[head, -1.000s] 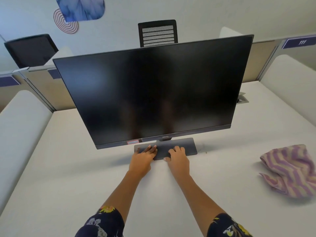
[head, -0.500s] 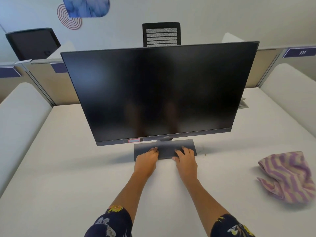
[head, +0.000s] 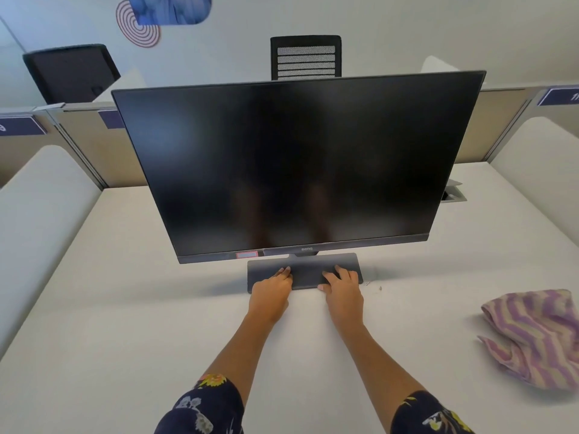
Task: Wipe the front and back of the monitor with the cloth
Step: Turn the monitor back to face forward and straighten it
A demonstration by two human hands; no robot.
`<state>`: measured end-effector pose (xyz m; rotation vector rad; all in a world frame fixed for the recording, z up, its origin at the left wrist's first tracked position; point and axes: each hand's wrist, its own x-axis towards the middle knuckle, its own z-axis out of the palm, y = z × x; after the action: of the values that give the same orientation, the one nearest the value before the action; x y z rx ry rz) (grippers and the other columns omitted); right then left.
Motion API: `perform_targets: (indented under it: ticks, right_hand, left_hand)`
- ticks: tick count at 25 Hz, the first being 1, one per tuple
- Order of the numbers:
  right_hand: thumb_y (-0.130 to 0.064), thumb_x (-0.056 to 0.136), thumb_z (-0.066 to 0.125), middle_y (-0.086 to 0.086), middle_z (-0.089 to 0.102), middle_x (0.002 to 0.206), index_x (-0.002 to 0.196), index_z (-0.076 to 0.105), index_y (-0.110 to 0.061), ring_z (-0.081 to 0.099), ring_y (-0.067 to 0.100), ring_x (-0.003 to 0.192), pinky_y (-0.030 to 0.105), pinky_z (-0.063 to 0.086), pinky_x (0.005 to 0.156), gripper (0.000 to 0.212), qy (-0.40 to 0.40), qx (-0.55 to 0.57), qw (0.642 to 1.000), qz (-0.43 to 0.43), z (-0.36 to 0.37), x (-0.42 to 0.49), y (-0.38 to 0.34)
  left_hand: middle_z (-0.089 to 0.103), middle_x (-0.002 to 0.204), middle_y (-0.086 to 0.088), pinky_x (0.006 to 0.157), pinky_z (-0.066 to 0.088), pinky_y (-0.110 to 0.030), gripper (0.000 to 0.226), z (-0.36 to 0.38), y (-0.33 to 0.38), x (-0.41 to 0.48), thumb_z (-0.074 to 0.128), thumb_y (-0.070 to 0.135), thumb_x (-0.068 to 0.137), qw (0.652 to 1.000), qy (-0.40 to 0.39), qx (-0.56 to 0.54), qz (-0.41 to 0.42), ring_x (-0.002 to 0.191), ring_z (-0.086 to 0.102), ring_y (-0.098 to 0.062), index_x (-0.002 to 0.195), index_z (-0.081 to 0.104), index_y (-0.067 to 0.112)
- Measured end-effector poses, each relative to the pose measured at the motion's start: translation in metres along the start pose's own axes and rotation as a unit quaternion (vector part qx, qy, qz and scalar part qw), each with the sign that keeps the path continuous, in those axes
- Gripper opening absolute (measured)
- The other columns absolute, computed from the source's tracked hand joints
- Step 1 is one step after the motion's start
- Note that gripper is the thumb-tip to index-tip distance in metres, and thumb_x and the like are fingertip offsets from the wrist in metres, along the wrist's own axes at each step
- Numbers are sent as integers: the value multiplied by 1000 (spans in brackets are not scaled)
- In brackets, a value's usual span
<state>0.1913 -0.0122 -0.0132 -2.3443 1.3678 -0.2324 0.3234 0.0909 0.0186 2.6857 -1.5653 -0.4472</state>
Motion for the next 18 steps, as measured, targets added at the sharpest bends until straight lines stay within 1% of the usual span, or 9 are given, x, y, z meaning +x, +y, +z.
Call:
perform_targets:
  ticks: [4, 9, 12, 14, 16, 18]
  right_hand:
    - [-34, 98, 55, 3, 44, 149, 138, 55, -21, 36, 23, 138, 32, 37, 111, 43, -9, -15, 1000, -2, -4, 7, -1]
    - [-36, 98, 54, 4, 46, 147, 138, 55, -20, 38, 23, 136, 32, 35, 112, 43, -18, -35, 999, -16, -9, 8, -3]
    - [-37, 98, 54, 4, 46, 145, 138, 55, -19, 39, 23, 134, 34, 35, 112, 43, -37, -43, 998, -23, -16, 11, -6]
    - [-39, 99, 52, 4, 46, 146, 138, 54, -21, 40, 23, 134, 37, 33, 114, 43, -46, -58, 997, -34, -21, 9, -7]
    - [-40, 101, 48, 4, 43, 150, 140, 52, -23, 38, 23, 136, 38, 27, 118, 43, -53, -85, 994, -51, -24, 3, -6]
    - [-41, 102, 45, 3, 39, 154, 143, 48, -24, 35, 23, 141, 38, 20, 121, 45, -53, -93, 993, -55, -25, -10, -3]
  left_hand:
    - [33, 156, 0, 109, 36, -38, 58, -3, 1, 4, 45, 24, 103, 1000, 3, 11, 1, 129, 52, -27, 154, 20, 19]
    - [43, 151, -3, 107, 39, -40, 57, -8, 10, 4, 48, 25, 101, 999, -19, 3, -35, 121, 58, -29, 153, 24, 18]
    - [43, 150, -4, 108, 39, -40, 57, -13, 14, 1, 49, 25, 101, 998, -24, -24, -46, 123, 56, -30, 152, 26, 17]
    - [35, 156, -4, 112, 32, -40, 56, -13, 14, -7, 47, 27, 102, 999, -16, -19, -22, 133, 47, -29, 153, 25, 16]
    - [23, 160, -3, 117, 21, -39, 56, -12, 15, -17, 43, 30, 103, 1000, -13, -7, -2, 144, 30, -28, 154, 21, 16]
    - [14, 162, -3, 119, 13, -39, 57, -10, 19, -25, 39, 33, 104, 1000, -15, 14, 13, 149, 18, -26, 154, 19, 17]
